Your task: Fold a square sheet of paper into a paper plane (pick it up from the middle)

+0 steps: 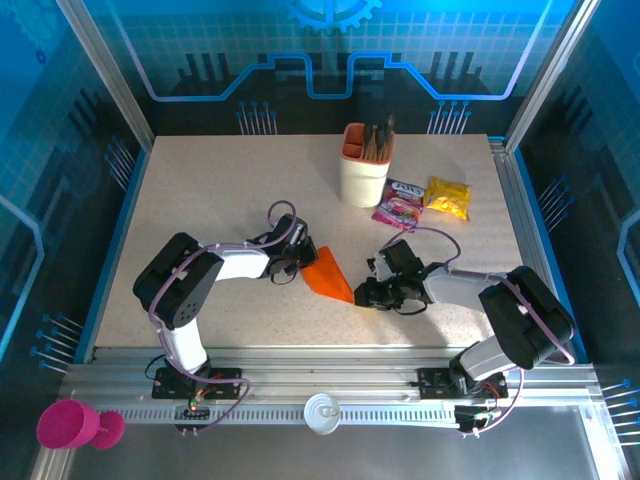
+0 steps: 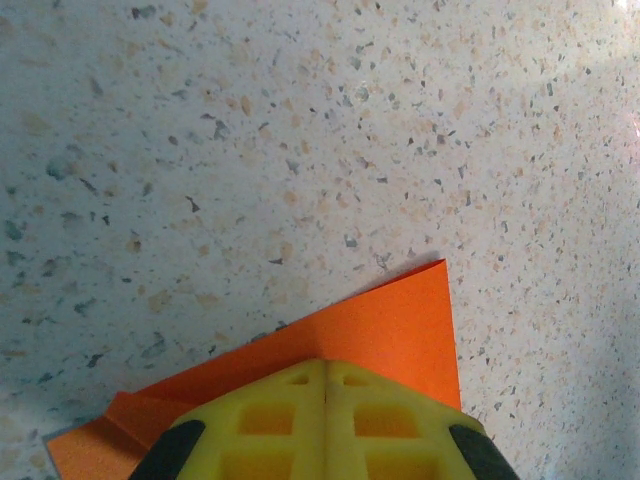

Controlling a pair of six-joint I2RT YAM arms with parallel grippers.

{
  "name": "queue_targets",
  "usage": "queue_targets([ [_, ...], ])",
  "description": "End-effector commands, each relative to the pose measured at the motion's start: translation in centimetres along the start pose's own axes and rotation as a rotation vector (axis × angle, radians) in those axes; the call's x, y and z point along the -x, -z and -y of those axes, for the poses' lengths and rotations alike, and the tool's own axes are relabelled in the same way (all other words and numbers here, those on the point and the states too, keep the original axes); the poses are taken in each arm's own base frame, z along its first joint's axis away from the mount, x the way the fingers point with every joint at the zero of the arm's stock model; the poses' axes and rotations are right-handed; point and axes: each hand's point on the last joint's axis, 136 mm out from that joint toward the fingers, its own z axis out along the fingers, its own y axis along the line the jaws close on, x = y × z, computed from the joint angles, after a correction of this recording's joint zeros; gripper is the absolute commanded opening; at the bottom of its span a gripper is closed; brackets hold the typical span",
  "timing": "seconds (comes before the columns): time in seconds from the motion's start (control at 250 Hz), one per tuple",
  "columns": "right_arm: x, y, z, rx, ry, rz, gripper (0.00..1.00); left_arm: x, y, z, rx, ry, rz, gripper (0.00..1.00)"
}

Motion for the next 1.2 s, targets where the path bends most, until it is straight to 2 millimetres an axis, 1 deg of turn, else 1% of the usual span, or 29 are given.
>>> queue_targets([
  [0.0,0.7,0.0,-2.2,0.058,0.026,-0.001,0.27,-2.0,-0.9,-4.6,0.140,0.006,-0.061,0.00],
  [0.16,1.2,-0.1,-2.6,0.065,0.026,-0.003,0.28,-2.0,-1.0,-4.7,0.142,0.006,-0.062,0.00],
  [0.32,1.6,-0.8,-2.3,0.073,0.007,-0.007,0.32,-2.0,-1.0,-4.7,0.141,0.006,-0.062,0.00],
  [0.463,2.2,-1.3,-2.4,0.119,-0.023,0.003,0.32,-2.0,-1.0,-4.7,0.141,0.005,-0.064,0.00],
  [0.635,3.0,-1.4,-2.9,0.159,-0.032,0.017,0.30,-2.1,-1.1,-4.8,0.141,0.005,-0.064,0.00],
  [0.719,3.2,-1.6,-3.0,0.168,-0.039,0.014,0.26,-2.0,-1.1,-4.6,0.133,0.006,-0.063,0.00],
  [0.795,3.3,-1.7,-2.9,0.181,-0.054,0.014,0.13,-2.0,-1.0,-4.4,0.124,0.008,-0.063,0.00],
  [0.859,3.5,-1.6,-2.8,0.195,-0.066,0.021,0.00,-1.6,-0.7,-3.9,0.108,0.009,-0.056,0.00],
  [0.887,3.5,-1.5,-2.8,0.200,-0.070,0.024,0.00,-1.3,-0.5,-3.6,0.098,0.014,-0.053,0.00],
  [0.967,4.1,-0.1,-3.1,0.212,-0.068,0.047,0.00,0.7,0.8,-2.6,0.053,0.038,-0.014,0.00],
  [1.027,4.5,1.6,-3.4,0.199,-0.049,0.072,0.00,2.8,2.6,-2.1,0.020,0.066,0.038,0.02],
  [1.111,4.9,4.7,-3.5,0.119,-0.011,0.114,0.00,5.4,5.3,-2.1,-0.014,0.124,0.098,0.10],
  [1.17,5.2,7.2,-3.5,0.025,0.032,0.151,0.00,6.4,7.1,-2.0,-0.041,0.150,0.134,0.18],
  [1.194,5.3,8.3,-3.5,-0.016,0.048,0.168,0.00,6.4,7.8,-2.1,-0.046,0.154,0.145,0.21],
])
